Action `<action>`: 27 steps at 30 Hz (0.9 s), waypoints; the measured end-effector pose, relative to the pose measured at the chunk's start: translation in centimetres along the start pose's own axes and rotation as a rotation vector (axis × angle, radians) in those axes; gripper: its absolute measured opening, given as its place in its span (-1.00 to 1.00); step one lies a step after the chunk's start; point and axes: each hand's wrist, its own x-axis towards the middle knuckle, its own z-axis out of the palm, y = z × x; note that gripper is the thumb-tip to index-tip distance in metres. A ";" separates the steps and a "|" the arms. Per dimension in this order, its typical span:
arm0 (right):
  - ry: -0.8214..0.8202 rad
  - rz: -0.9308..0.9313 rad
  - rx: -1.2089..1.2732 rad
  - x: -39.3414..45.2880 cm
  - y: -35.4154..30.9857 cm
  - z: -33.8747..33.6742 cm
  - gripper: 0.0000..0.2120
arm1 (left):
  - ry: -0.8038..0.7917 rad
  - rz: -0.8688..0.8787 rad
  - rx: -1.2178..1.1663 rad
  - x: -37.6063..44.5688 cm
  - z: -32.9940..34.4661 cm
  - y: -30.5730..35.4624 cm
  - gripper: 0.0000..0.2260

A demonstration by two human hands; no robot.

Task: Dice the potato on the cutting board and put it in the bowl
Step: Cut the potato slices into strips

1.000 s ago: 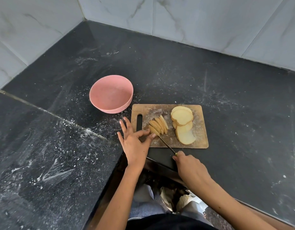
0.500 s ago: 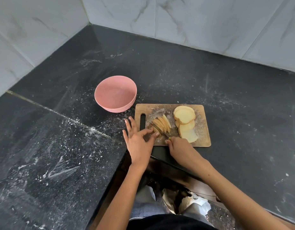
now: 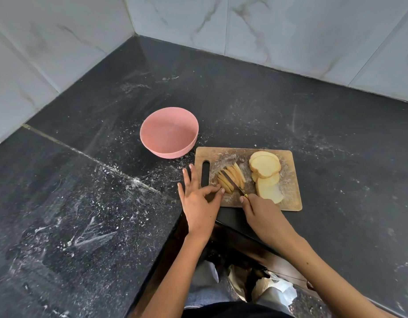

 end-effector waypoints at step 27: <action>0.028 -0.014 -0.150 0.5 -1.1 0.8 -0.73 | -0.043 -0.067 -0.070 0.4 -0.6 0.6 -0.95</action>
